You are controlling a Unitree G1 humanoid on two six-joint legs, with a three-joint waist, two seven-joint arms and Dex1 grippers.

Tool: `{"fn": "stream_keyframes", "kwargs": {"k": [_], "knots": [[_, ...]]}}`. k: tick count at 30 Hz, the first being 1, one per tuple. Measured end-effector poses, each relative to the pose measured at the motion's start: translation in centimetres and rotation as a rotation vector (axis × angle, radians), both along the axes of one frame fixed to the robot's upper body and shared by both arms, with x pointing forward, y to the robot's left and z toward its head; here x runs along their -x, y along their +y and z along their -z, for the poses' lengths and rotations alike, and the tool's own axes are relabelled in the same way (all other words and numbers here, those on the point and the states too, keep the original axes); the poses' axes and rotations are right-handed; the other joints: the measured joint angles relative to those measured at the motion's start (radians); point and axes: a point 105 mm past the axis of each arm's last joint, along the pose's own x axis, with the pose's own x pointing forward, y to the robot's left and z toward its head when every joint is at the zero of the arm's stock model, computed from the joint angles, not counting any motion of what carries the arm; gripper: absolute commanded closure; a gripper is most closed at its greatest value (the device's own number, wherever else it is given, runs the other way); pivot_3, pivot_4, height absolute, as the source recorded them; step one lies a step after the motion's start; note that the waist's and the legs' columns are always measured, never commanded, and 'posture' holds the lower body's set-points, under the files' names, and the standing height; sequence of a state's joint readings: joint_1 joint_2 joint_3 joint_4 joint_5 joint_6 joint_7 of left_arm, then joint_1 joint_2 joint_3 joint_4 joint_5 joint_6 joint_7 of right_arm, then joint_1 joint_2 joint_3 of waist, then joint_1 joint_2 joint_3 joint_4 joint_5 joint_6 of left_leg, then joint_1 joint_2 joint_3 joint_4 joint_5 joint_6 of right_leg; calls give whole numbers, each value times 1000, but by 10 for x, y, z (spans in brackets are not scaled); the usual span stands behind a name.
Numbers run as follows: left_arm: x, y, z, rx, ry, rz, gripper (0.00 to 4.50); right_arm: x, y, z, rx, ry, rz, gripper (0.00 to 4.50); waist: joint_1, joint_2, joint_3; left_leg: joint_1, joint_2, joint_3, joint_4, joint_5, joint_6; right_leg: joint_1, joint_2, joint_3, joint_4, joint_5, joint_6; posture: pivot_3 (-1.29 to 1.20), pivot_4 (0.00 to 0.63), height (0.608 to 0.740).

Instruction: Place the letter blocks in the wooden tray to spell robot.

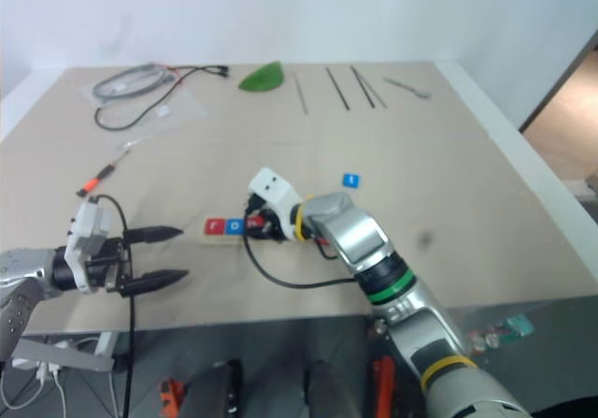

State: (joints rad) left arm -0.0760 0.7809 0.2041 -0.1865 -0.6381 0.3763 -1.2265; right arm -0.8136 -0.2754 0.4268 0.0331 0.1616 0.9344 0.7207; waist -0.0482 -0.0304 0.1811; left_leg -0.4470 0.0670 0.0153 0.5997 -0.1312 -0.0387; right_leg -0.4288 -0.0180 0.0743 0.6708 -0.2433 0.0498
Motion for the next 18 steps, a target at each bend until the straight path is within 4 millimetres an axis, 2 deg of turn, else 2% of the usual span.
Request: {"fn": "stream_keyframes", "kwargs": {"k": [4, 9, 12, 18], "knots": [[0, 0, 0, 0, -1, 0, 0, 3, 2, 2, -11, 7, -10, 58, 0, 0, 0, 0, 0, 0, 0, 0, 0, 0, 0, 0, 0, 0, 0, 0, 150, 740], [-1, 0, -1, 0, -5, 1, 0, 7, 4, 0, -44, 43, -51, 21, 0, 0, 0, -1, 0, 0, 0, 0, 0, -1, 0, 0, 0, 0, 0, 0, 150, 740], [-2, 0, -2, 2, -10, 2, 0, 12, -6, -6, -51, 78, -113, 21, 0, 0, 0, -2, 0, 0, 0, 0, 0, -1, 0, 0, -1, 0, 0, 0, 150, 740], [-4, -4, -5, 4, -18, 22, 0, 6, -34, -49, -125, 24, -178, 21, 2, 0, 0, -7, 0, 0, 0, 0, 0, -6, 0, -1, -2, 0, 0, 0, 150, 740]]}}
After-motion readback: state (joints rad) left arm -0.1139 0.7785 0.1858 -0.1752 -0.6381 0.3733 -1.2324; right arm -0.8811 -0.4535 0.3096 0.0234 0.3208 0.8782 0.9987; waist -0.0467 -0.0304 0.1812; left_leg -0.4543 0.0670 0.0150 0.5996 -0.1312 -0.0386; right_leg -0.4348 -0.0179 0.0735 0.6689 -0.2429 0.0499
